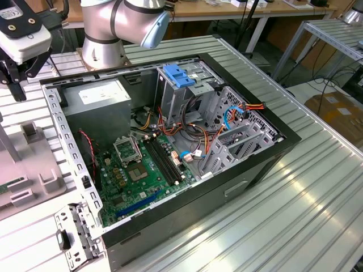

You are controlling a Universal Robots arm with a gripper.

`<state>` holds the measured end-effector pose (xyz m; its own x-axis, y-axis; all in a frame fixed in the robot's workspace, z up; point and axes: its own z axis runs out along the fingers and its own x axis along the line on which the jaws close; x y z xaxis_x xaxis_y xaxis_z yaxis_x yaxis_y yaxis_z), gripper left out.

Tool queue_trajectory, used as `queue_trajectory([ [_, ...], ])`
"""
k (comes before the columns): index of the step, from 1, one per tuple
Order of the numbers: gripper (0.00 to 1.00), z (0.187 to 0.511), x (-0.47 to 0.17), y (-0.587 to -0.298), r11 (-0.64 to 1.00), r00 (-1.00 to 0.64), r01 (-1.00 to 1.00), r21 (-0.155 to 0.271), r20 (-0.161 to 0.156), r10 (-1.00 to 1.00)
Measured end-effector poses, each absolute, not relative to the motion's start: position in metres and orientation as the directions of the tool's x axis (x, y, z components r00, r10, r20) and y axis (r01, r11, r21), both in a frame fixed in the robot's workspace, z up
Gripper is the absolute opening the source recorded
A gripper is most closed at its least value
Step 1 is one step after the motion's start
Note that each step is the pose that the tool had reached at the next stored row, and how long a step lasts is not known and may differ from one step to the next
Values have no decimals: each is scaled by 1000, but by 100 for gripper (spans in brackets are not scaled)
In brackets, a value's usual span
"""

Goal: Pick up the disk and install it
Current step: 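Reach for the disk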

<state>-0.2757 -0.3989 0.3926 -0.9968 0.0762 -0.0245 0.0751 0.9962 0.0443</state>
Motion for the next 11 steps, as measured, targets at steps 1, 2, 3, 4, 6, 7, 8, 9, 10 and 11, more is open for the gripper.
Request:
queue_trajectory([
  [1,11,393,-278,-399,996,-997,75,44,-24,76],
  [2,11,393,-279,-399,996,-997,75,44,-24,76],
  [3,11,393,-279,-399,996,-997,75,44,-24,76],
  [4,11,392,-281,-399,996,-997,75,44,-25,76],
  [6,11,392,-283,-399,996,-997,75,44,-24,76],
  [7,11,392,-285,-399,996,-997,75,44,-24,76],
  [8,11,392,-286,-399,996,-997,75,44,-24,76],
  [9,11,392,-287,-399,996,-997,75,44,-25,76],
  [10,11,392,-289,-399,996,-997,75,44,-24,76],
  [11,11,392,-290,-399,996,-997,75,44,-24,76],
])
